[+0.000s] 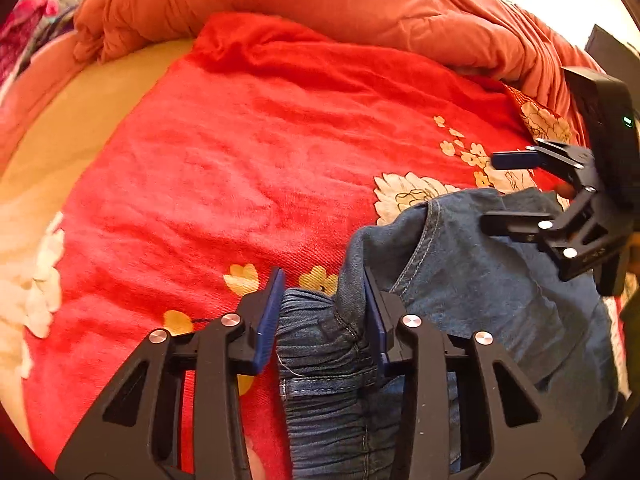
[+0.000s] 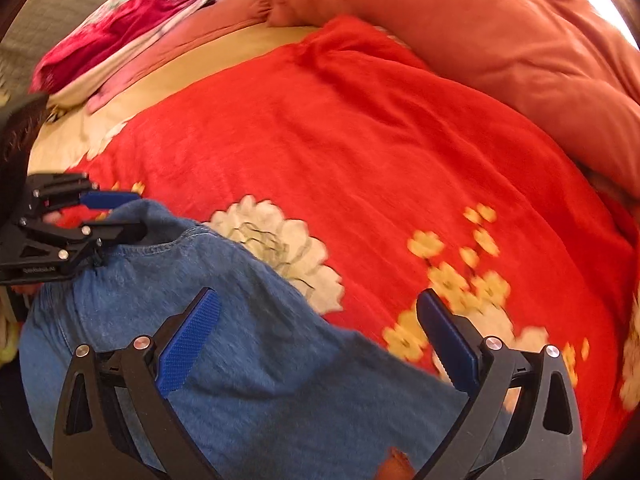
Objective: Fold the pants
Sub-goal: 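Close the right gripper on the waistband while the left gripper holds it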
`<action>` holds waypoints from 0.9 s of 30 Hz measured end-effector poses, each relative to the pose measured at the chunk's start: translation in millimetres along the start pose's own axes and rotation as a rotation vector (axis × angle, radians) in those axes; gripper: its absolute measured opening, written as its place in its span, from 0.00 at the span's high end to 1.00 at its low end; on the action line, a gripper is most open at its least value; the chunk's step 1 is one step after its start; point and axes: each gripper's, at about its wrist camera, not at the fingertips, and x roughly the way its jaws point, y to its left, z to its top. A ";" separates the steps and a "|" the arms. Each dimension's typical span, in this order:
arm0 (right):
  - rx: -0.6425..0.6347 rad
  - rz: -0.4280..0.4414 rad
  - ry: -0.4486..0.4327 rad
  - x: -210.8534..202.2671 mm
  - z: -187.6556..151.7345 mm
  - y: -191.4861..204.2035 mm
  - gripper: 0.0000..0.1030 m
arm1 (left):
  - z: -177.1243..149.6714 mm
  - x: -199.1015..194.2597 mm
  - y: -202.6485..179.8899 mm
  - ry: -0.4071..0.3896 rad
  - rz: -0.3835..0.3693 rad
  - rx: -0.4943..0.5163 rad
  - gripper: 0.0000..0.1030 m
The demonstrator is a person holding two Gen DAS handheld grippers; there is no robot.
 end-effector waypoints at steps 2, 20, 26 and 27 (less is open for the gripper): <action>-0.039 0.036 -0.001 5.0 3.0 6.2 0.05 | -1.3 -5.0 0.7 -0.001 0.048 0.008 0.72; 0.001 0.019 -0.191 -35.9 -15.3 47.7 0.91 | -5.0 -42.6 2.1 -0.132 0.043 0.031 0.72; 0.024 -0.043 -0.277 -76.2 -41.0 66.3 0.91 | -13.2 -85.0 -22.7 -0.244 0.063 0.103 0.72; 0.024 -0.056 -0.297 -85.0 -47.0 70.2 0.91 | -16.2 -94.3 -27.3 -0.264 0.059 0.105 0.72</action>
